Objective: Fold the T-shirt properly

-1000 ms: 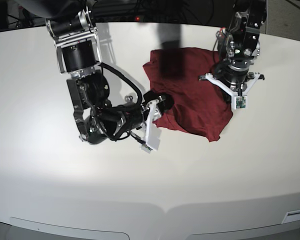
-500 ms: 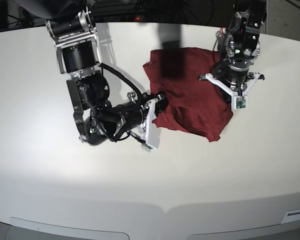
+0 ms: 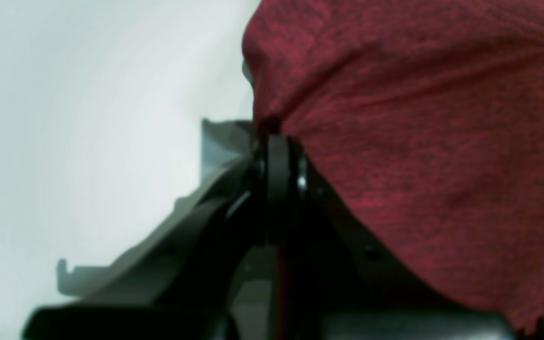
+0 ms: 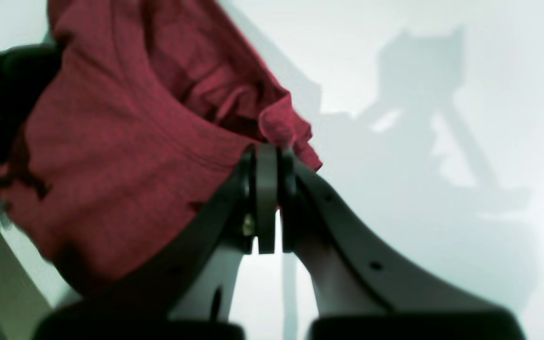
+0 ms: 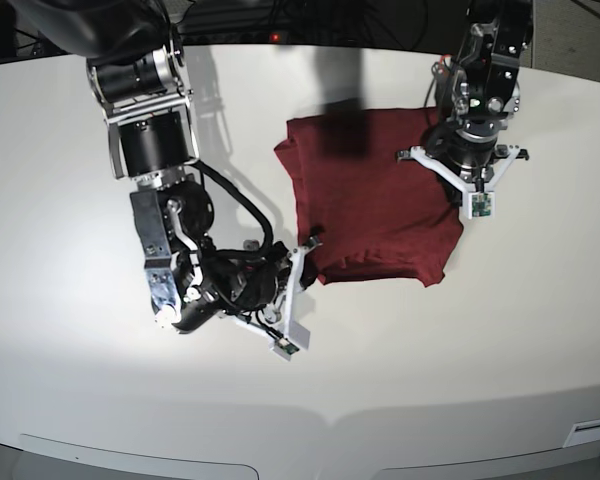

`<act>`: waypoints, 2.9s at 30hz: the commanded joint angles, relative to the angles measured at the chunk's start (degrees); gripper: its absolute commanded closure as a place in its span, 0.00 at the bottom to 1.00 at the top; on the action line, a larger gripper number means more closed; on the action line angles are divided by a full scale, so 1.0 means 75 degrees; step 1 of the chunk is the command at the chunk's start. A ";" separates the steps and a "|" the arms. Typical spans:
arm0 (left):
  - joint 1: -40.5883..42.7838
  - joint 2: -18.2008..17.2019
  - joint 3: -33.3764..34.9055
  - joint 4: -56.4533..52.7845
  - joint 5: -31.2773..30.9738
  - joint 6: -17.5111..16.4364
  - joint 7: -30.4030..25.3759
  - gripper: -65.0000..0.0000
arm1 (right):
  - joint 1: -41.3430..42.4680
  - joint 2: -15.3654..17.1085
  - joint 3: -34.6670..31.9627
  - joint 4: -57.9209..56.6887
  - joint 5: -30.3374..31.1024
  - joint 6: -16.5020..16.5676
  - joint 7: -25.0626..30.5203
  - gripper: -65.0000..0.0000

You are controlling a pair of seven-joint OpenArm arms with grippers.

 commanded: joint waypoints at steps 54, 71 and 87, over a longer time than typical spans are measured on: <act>0.4205 -0.1105 -0.0015 0.3751 0.1180 0.0259 -0.1504 1.00 | -0.6097 0.1172 0.5980 0.6050 0.3354 0.0040 -0.0353 1.00; 0.6035 -0.2250 -0.0015 0.3416 0.0481 0.0256 -0.1463 1.00 | -1.0806 -0.0201 0.6554 0.6062 0.1326 0.0040 0.1789 1.00; 0.4366 -0.0883 -0.0006 -0.3217 -0.0280 -0.0641 -0.3768 1.00 | -0.9262 0.1311 0.4689 0.0017 -0.0816 0.0040 0.2573 1.00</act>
